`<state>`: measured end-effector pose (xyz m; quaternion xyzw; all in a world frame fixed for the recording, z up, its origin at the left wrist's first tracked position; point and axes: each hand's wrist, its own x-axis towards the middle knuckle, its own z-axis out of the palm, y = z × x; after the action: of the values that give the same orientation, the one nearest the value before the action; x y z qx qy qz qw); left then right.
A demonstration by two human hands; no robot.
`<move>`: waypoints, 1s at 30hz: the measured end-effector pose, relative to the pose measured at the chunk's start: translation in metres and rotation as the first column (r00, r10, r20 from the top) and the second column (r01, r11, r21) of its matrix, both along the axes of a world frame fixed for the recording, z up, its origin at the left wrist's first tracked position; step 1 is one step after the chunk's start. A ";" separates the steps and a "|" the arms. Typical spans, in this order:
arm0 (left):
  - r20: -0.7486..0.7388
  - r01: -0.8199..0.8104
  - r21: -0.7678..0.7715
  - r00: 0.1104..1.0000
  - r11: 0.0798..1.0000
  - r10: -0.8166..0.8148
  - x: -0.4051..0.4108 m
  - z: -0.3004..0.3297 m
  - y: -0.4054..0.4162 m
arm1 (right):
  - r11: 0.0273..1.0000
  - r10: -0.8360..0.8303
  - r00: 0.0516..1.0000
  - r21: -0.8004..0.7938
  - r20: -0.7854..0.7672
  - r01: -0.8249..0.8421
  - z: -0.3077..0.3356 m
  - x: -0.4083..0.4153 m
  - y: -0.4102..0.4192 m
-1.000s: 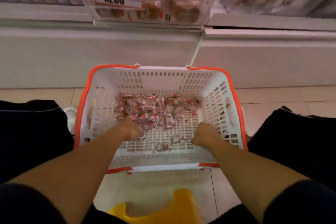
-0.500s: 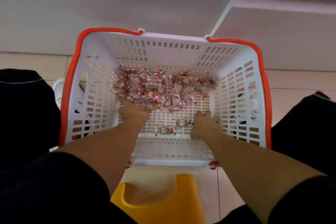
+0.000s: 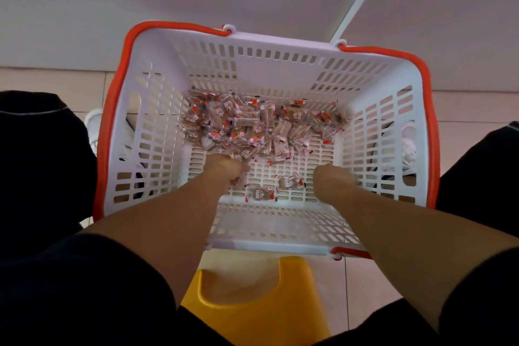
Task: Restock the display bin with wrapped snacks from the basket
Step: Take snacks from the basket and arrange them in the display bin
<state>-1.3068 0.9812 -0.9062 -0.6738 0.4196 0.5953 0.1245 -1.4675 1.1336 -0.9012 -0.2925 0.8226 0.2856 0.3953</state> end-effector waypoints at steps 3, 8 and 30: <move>-0.115 0.112 0.201 0.989 0.973 -0.090 0.000 -0.005 0.005 | 0.989 -0.001 0.979 -0.147 0.203 0.032 0.009 -0.004 -0.020; -0.159 0.190 0.204 0.974 0.960 -0.159 -0.001 -0.001 0.007 | 0.899 -0.023 0.912 -0.391 0.410 0.199 0.007 0.005 -0.023; -0.289 0.186 0.275 0.952 0.943 -0.103 -0.002 -0.009 0.005 | 0.857 -0.203 0.809 -0.299 0.552 0.419 0.003 -0.011 -0.021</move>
<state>-1.3083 0.9865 -0.9153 -0.5266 0.3864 0.7274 0.2103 -1.4781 1.1125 -0.8985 -0.2902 0.7689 -0.0484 0.5677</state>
